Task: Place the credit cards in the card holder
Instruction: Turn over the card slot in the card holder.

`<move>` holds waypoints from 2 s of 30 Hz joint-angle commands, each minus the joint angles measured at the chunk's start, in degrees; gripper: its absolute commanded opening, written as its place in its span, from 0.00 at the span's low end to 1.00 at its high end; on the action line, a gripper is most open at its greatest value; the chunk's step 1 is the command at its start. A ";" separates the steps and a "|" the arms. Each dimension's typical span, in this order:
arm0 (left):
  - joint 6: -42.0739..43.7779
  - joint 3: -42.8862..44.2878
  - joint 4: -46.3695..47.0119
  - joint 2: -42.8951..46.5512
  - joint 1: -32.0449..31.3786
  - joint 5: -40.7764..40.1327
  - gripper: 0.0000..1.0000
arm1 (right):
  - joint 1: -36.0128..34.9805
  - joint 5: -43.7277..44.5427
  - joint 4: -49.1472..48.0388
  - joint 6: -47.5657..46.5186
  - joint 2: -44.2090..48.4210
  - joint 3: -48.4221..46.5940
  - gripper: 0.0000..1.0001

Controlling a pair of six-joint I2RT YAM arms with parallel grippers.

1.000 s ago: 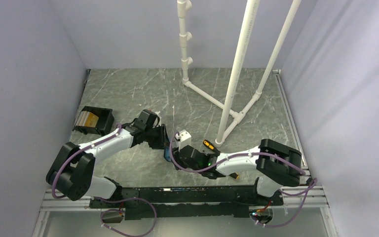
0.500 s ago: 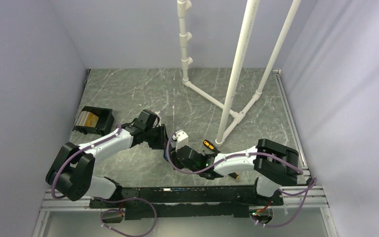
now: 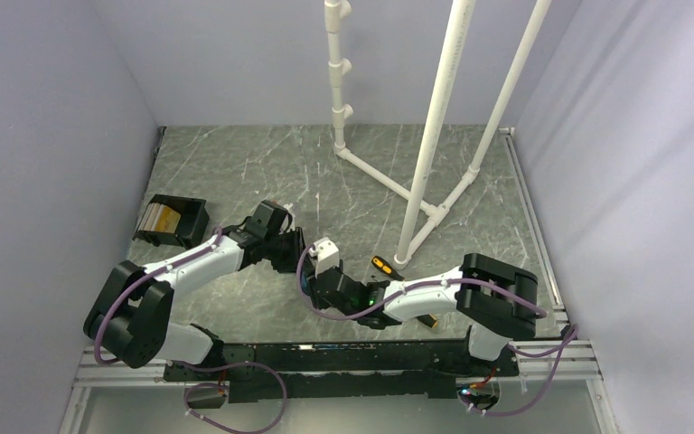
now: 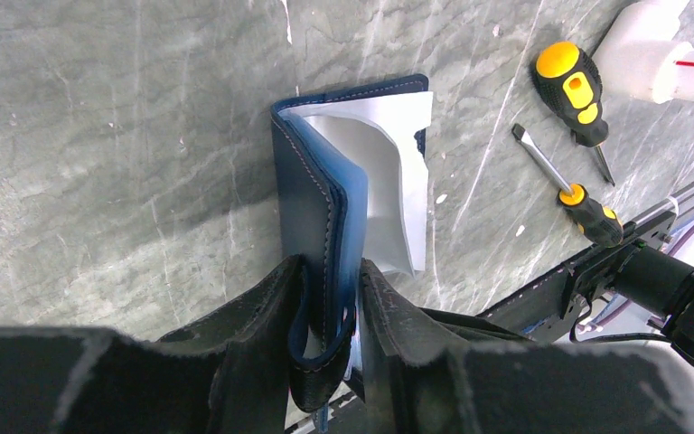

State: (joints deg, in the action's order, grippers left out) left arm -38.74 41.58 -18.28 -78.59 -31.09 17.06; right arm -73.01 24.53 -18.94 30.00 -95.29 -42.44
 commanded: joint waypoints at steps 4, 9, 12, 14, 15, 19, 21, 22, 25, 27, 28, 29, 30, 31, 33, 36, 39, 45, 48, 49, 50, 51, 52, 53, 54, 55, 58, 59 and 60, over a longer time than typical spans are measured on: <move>-0.03 0.69 -0.37 1.07 -0.20 0.47 0.34 | 0.06 4.71 0.48 0.44 0.32 -1.13 0.31; 0.22 1.13 -0.82 0.97 -0.19 0.44 0.35 | 0.06 7.42 1.76 1.40 0.59 -1.07 0.22; 0.53 1.41 -1.38 1.07 -0.20 0.05 0.39 | 0.06 8.58 2.28 2.10 0.60 -0.91 0.17; 0.67 1.69 -1.74 1.02 -0.19 -0.14 0.41 | 0.11 8.93 2.10 2.38 0.35 -0.72 0.16; 0.70 1.78 -1.80 0.98 -0.20 -0.18 0.42 | 0.07 9.01 2.19 2.57 0.22 -0.80 0.16; 1.14 2.09 -2.36 1.06 -0.19 -0.45 0.57 | 0.06 9.08 1.64 2.80 0.60 -0.32 0.14; 1.25 2.10 -2.66 1.20 -0.20 -0.51 0.63 | 0.06 8.64 0.47 2.45 1.09 0.37 0.15; 1.34 2.18 -2.93 1.36 -0.20 -0.80 0.66 | 0.06 8.61 0.35 2.44 1.29 0.48 0.15; 1.35 2.06 -3.66 2.16 -0.19 -1.52 0.73 | 0.06 7.98 -0.37 2.33 1.33 0.87 0.15; 1.31 1.86 -4.37 3.18 -0.18 -2.25 0.77 | 0.15 6.97 -1.23 2.36 1.41 1.34 0.14; 1.32 1.77 -4.88 3.78 -0.19 -2.66 0.78 | 0.15 6.67 -1.60 2.35 1.42 1.53 0.14; 1.35 1.71 -5.38 4.41 -0.20 -3.24 0.79 | 0.15 6.34 -1.89 2.35 1.39 1.54 0.14; 1.35 1.62 -5.97 5.05 -0.20 -3.79 0.80 | 0.15 6.12 -2.08 2.27 1.26 1.57 0.14; 1.20 1.45 -6.31 5.70 -0.20 -4.39 0.81 | 0.20 5.99 -2.21 2.32 1.27 1.71 0.14; 0.98 1.03 -6.67 6.87 -0.20 -4.79 0.83 | 0.24 5.88 -2.34 2.34 1.22 1.78 0.13; 0.51 0.72 -6.88 8.20 -0.10 -5.36 0.85 | 0.32 5.79 -2.33 2.59 1.28 1.97 0.13; -0.02 0.31 -6.56 9.15 -0.11 -6.33 0.87 | 0.49 5.62 -2.47 2.85 1.37 2.19 0.12; -1.57 0.86 -6.45 7.74 0.37 -8.20 0.97 | 0.59 5.35 -2.45 3.04 1.44 2.44 0.12; -2.74 1.66 -7.18 5.62 0.60 -10.13 0.94 | 0.64 5.26 -2.55 3.05 1.40 2.38 0.11; -3.16 1.88 -7.34 5.15 0.59 -10.90 0.93 | 0.67 5.26 -2.53 3.05 1.34 2.43 0.11; -3.58 1.87 -7.19 4.93 0.59 -11.44 0.91 | 0.68 5.18 -2.52 3.11 1.46 2.44 0.11; -3.98 1.77 -6.80 4.86 0.67 -11.88 0.90 | 0.68 5.13 -2.51 3.13 1.49 2.52 0.11; -4.17 1.75 -6.65 4.78 0.72 -12.15 0.89 | 0.68 5.15 -2.58 3.20 1.51 2.56 0.11; -4.23 1.81 -6.49 4.74 0.76 -12.48 0.87 | 0.80 5.09 -2.59 3.22 1.58 2.69 0.11; -4.19 1.85 -6.38 4.57 0.77 -12.66 0.87 | 0.82 5.09 -2.64 3.22 1.60 2.77 0.11; -3.97 1.98 -6.19 4.16 0.77 -12.66 0.87 | 0.77 5.02 -2.69 3.20 1.64 2.74 0.11; -3.41 2.69 -5.89 1.95 0.79 -11.79 0.92 | 0.83 4.92 -2.87 3.31 1.70 2.92 0.11; -3.13 2.65 -5.35 1.02 0.77 -11.49 0.93 | 0.85 4.83 -2.86 3.39 1.64 2.96 0.11; -2.82 2.55 -4.81 0.12 0.77 -11.53 0.93 | 0.94 4.68 -2.91 3.39 1.61 2.93 0.11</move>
State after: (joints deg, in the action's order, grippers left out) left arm -41.63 42.22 -24.71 -75.55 -30.46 6.11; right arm -72.42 29.50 -19.44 32.60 -95.26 -40.12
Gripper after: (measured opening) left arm 0.920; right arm 0.116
